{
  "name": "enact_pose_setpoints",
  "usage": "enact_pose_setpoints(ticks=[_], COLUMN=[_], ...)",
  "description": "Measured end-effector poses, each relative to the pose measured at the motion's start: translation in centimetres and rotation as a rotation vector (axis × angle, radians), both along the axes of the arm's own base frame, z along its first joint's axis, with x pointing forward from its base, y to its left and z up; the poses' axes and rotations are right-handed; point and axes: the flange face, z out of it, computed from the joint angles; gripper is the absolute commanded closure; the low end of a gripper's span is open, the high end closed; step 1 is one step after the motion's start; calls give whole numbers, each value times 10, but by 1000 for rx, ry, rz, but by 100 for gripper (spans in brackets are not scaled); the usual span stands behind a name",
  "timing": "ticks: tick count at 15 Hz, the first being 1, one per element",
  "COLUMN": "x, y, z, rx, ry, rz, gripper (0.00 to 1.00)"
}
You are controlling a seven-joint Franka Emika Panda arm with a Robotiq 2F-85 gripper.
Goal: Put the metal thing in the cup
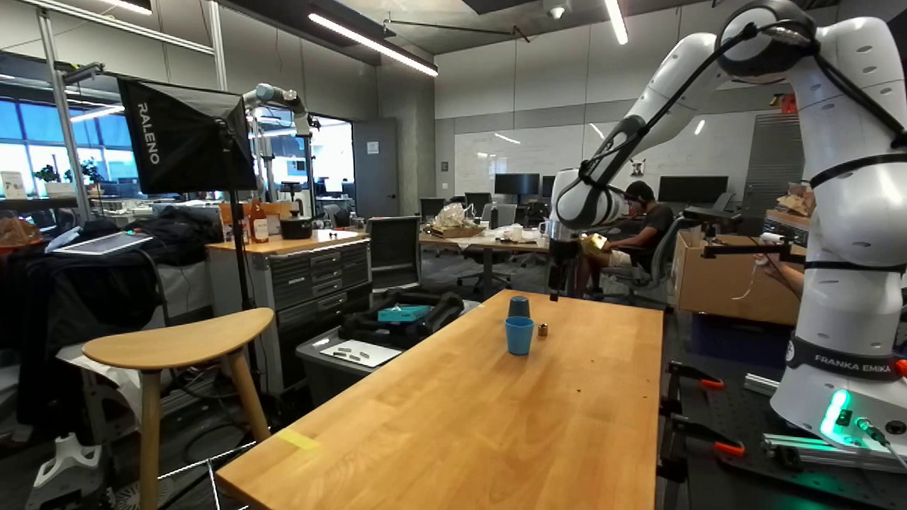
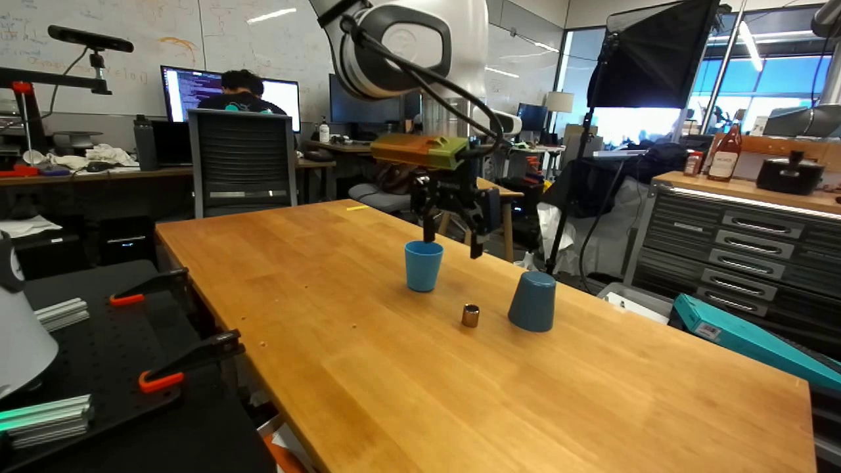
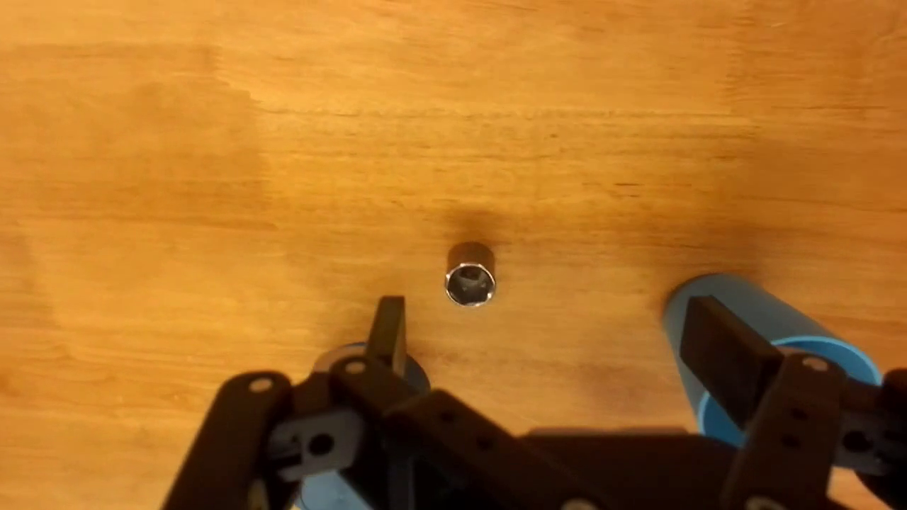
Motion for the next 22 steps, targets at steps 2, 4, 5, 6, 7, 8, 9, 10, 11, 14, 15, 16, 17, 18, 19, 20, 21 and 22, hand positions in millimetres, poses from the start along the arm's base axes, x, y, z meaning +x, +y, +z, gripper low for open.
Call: enact_pose_setpoints(ticks=[2,4,5,6,7,8,9,10,11,14,15,16,17,18,19,20,21,22], x=[9,19,24,30,35,40,46,52,57,65,66,65,65,64,63,62,62,63], y=[-2,-4,-5,-6,-7,-8,-10,-13,-17,-28,-31,-34,-36,-38,-39,-38,-36,-34], z=[-24,-43,-51,-59,-65,-71,-76,-81,-85,-101,-106,-110,-113,-116,-117,-119,-120,-120], rx=[-7,-7,-6,-6,-5,-5,-4,-4,-4,2,6,10,13,17,21,23,26,29], ry=[17,31,37,41,43,43,43,40,40,57,67,80,91,99,108,114,118,120], rz=[-31,-59,-71,-80,-89,-97,-102,-108,-112,-126,-131,-136,-141,-145,-147,-147,-145,-141], gripper=[0,0,0,0,0,0,0,0,0,0,0,0,0,1,25,26,29,40])
